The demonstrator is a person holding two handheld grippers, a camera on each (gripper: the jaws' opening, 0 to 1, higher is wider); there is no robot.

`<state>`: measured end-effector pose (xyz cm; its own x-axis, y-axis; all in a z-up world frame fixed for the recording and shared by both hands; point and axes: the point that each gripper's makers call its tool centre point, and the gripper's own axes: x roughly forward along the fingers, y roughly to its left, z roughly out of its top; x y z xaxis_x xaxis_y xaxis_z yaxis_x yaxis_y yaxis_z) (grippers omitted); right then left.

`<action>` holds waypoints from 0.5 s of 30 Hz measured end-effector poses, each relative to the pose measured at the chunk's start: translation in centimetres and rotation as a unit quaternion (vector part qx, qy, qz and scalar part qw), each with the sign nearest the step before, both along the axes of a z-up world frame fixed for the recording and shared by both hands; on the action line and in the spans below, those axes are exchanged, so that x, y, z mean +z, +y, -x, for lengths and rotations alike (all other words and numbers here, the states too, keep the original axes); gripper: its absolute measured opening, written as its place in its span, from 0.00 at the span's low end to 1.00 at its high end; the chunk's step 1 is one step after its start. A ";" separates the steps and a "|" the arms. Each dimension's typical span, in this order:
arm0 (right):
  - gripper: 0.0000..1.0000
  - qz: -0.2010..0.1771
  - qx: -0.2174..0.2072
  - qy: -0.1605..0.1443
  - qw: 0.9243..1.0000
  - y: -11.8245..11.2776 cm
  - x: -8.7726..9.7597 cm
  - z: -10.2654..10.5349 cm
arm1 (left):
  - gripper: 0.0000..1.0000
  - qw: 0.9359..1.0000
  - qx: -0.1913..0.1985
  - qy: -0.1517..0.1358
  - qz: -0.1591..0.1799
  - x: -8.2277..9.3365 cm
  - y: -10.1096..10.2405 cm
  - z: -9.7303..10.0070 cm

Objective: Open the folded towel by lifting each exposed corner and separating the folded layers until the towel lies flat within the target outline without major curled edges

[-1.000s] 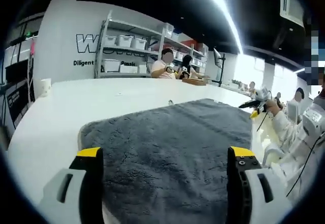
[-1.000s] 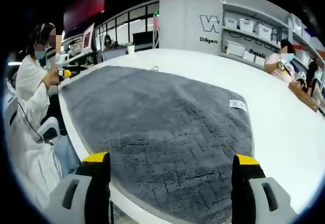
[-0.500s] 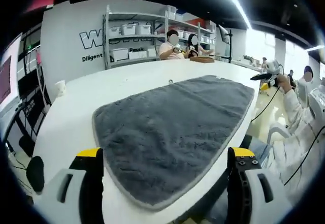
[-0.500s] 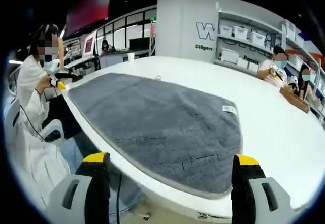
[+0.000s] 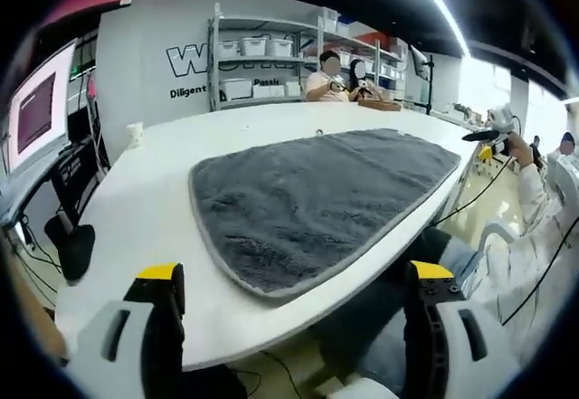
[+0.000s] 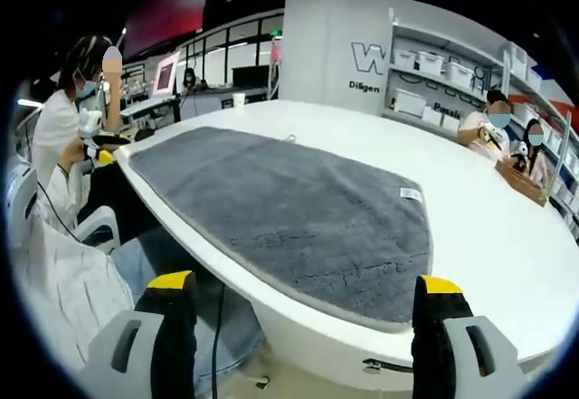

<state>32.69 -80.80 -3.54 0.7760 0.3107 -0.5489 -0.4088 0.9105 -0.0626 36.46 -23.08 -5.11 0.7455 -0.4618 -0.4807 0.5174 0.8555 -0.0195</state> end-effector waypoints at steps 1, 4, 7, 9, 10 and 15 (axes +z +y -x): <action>1.00 0.000 0.000 0.000 1.000 0.0 0.0 0.0 | 0.99 1.000 0.001 0.000 0.001 0.0 0.0 0.0; 1.00 0.001 -0.001 0.006 1.000 -0.1 -0.4 -0.1 | 0.99 1.000 -0.002 -0.004 0.005 0.1 -0.1 -0.2; 1.00 0.003 -0.003 0.013 1.000 -0.1 -0.7 -0.1 | 0.99 1.000 -0.008 -0.009 0.010 0.2 -0.4 -0.3; 1.00 0.004 -0.005 0.015 1.000 -0.2 -0.7 -0.1 | 0.99 1.000 -0.012 -0.013 0.020 0.5 -0.7 -0.4; 1.00 0.005 -0.004 0.015 1.000 -0.2 -0.7 -0.1 | 0.99 1.000 -0.013 -0.015 0.023 0.6 -0.8 -0.4; 1.00 0.005 -0.006 0.020 1.000 -0.2 -1.0 -0.2 | 0.99 1.000 -0.016 -0.008 0.014 0.0 -1.0 -0.6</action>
